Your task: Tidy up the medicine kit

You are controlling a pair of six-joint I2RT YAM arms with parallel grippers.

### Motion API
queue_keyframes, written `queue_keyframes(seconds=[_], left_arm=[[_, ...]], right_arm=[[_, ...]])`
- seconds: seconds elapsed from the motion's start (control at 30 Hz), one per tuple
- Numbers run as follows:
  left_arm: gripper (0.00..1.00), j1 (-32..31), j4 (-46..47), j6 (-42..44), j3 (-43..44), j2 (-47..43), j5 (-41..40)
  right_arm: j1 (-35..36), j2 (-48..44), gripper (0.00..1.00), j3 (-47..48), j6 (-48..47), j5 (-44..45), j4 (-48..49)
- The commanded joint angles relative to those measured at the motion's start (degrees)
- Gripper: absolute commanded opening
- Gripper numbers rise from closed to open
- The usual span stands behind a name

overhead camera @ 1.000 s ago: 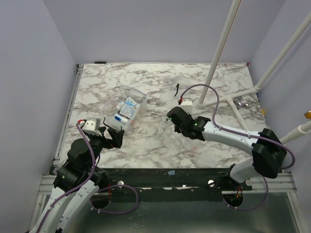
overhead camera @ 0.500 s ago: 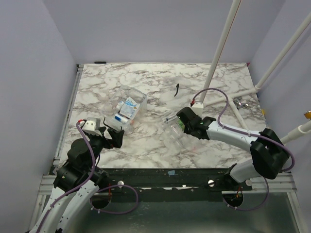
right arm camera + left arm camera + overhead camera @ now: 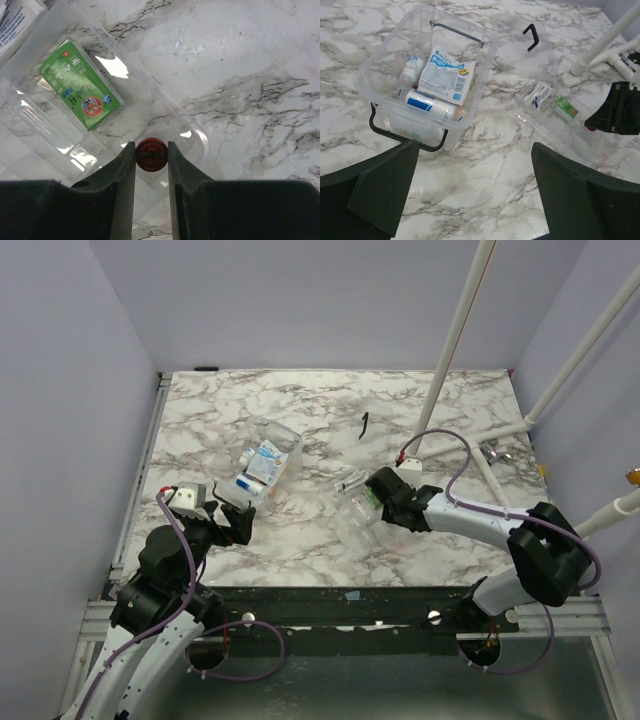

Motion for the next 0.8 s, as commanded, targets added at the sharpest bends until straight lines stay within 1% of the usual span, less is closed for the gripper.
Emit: queue_keyframes(seconds=[0.0,0.17,0.3,0.5,0.77], left_arm=[[0.98,0.27,0.47,0.47,-0.09,-0.16,1.02],[0.98,0.27,0.43,0.39,-0.07,0.07,0.95],[0.98,0.27,0.41,0.21,-0.14,0.17,0.75],[0.98,0.27,0.57,0.12,-0.08,1.08,1.18],[0.98,0.36,0.63,-0.14,-0.06,2.12,1.54]], right_arm=[[-0.53,1.65,0.23,-0.33,1.34,1.11,1.88],[-0.53,2.12,0.35,0.49,0.89,1.89,1.93],[-0.5,1.12,0.38,1.37,0.38,2.66,1.17],[-0.49,-0.09,0.47,2.89,-1.16,4.12,-0.56],[-0.49,-2.57,0.51,5.49,-4.89,4.39,-1.22]])
